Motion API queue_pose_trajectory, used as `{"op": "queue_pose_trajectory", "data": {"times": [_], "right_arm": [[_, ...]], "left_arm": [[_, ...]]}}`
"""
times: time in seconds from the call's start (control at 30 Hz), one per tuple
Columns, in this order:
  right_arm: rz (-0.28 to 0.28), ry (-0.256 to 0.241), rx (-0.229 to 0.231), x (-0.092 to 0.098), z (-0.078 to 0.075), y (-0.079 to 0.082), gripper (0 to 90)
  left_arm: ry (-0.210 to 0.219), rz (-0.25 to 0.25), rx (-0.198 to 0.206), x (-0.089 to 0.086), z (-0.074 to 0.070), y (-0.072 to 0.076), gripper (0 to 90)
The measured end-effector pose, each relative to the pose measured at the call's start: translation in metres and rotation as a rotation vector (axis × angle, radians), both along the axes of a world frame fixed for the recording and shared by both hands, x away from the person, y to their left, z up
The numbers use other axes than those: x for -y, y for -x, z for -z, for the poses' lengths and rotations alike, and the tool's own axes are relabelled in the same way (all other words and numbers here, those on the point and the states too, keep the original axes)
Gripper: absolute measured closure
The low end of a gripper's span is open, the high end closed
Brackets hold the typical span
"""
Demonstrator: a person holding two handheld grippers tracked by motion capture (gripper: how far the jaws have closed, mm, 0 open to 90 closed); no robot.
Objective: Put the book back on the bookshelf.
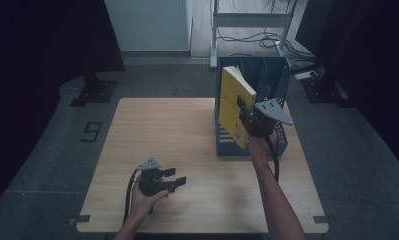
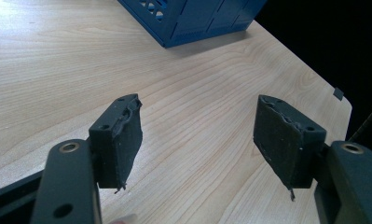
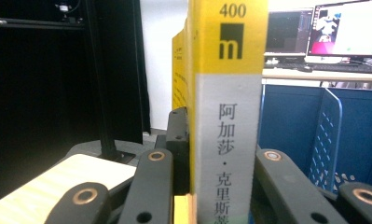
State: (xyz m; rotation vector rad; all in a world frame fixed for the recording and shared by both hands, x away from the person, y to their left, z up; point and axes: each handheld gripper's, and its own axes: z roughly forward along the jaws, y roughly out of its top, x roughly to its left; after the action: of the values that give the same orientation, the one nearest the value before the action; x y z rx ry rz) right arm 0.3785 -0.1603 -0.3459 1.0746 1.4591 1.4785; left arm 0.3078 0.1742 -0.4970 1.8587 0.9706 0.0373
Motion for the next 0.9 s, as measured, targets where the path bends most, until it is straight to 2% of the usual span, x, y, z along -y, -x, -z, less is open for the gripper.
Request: {"op": "queue_pose_trajectory", "data": {"times": [0.23,0.43,0.63,0.77,0.9], "right_arm": [[0.020,0.000,-0.016,-0.002,0.002,-0.011,74.7],[0.031,-0.019,-0.027,-0.004,0.003,-0.020,74.7],[0.049,0.008,-0.027,-0.008,0.003,-0.024,74.7],[0.060,-0.006,-0.030,-0.007,0.003,-0.029,74.8],[0.074,0.006,-0.027,-0.009,0.005,-0.033,74.8]], "left_arm": [[-0.002,-0.008,-0.006,-0.001,0.001,-0.001,33.2],[0.000,-0.008,-0.009,-0.001,0.001,-0.001,33.2],[0.001,-0.016,-0.009,-0.004,0.000,-0.002,33.0],[-0.001,-0.013,-0.015,-0.003,0.001,-0.002,33.0],[-0.006,-0.014,-0.017,-0.004,0.001,-0.002,33.0]]}}
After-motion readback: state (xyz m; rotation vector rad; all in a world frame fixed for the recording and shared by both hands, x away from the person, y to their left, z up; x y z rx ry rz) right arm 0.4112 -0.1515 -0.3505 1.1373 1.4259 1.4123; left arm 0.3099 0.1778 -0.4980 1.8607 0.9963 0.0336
